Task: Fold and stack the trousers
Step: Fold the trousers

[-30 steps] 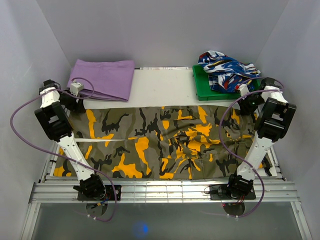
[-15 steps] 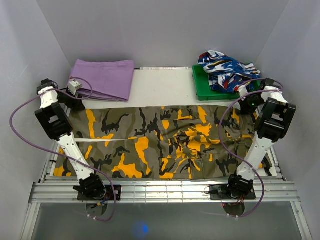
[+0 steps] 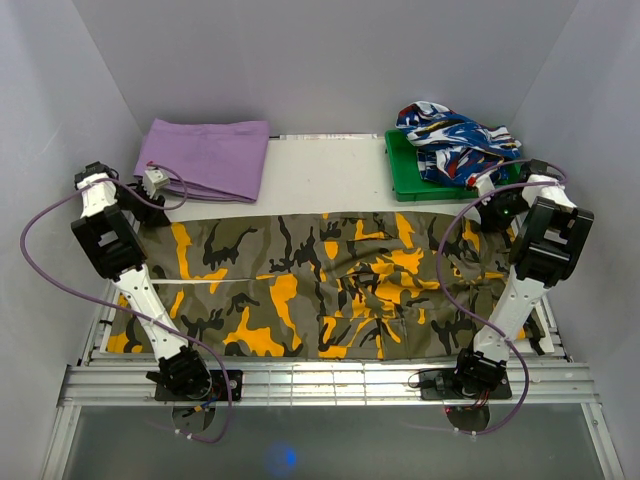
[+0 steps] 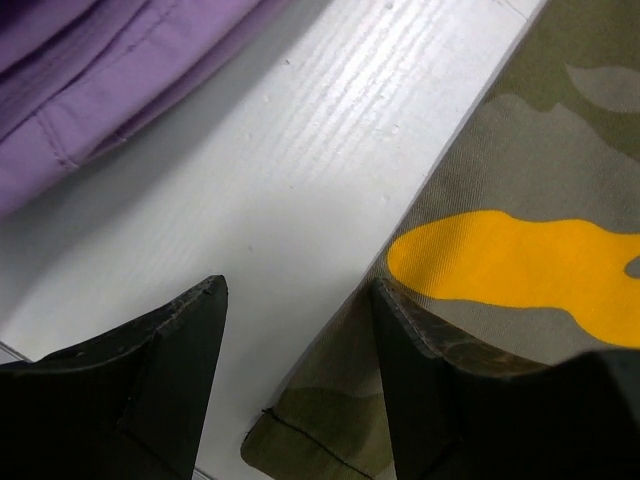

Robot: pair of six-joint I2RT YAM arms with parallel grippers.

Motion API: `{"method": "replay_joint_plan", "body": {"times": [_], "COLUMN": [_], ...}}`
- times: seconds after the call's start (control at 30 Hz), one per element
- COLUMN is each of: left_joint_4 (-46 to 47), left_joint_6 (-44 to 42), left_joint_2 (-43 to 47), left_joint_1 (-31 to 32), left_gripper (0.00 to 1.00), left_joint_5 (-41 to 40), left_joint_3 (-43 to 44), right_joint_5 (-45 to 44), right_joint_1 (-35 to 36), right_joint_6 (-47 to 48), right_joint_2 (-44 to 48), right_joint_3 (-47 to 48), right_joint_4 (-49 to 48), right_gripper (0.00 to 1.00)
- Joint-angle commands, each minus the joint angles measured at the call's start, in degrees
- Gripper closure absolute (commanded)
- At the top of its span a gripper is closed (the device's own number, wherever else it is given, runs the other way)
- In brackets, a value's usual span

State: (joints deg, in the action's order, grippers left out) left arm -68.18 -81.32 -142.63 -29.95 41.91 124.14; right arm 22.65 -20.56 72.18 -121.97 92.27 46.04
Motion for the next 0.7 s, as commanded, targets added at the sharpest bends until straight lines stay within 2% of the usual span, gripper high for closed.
{"method": "replay_joint_plan", "body": {"times": [0.0, 0.23, 0.4, 0.5, 0.67], "left_joint_4": [-9.69, -9.16, -7.4, -7.32, -5.03], "left_joint_6": [-4.37, -2.62, -1.56, -2.35, -1.04], "left_joint_2": [-2.75, -1.08, 1.91, 2.35, -0.45], "left_joint_1": [-1.42, -2.12, -2.13, -2.04, -2.04], "left_gripper": [0.31, 0.25, 0.23, 0.23, 0.23], "left_joint_5": [-7.9, 0.0, 4.49, 3.71, -2.7], "left_joint_3": [-2.49, 2.85, 3.48, 2.6, 2.25], "right_joint_5": [-0.86, -0.86, -0.95, -0.77, -0.42], "right_joint_1": [-0.1, -0.1, -0.1, -0.1, -0.1], "right_joint_6": [5.51, 4.99, 4.9, 4.9, 4.9], "right_joint_2": [3.49, 3.76, 3.94, 3.94, 4.2], "right_joint_3": [-0.86, -0.34, -0.6, -0.51, -0.69], "right_joint_4": [2.74, 2.82, 2.48, 2.3, 2.12], "right_gripper": [0.92, 0.92, 0.92, 0.92, 0.92]}}
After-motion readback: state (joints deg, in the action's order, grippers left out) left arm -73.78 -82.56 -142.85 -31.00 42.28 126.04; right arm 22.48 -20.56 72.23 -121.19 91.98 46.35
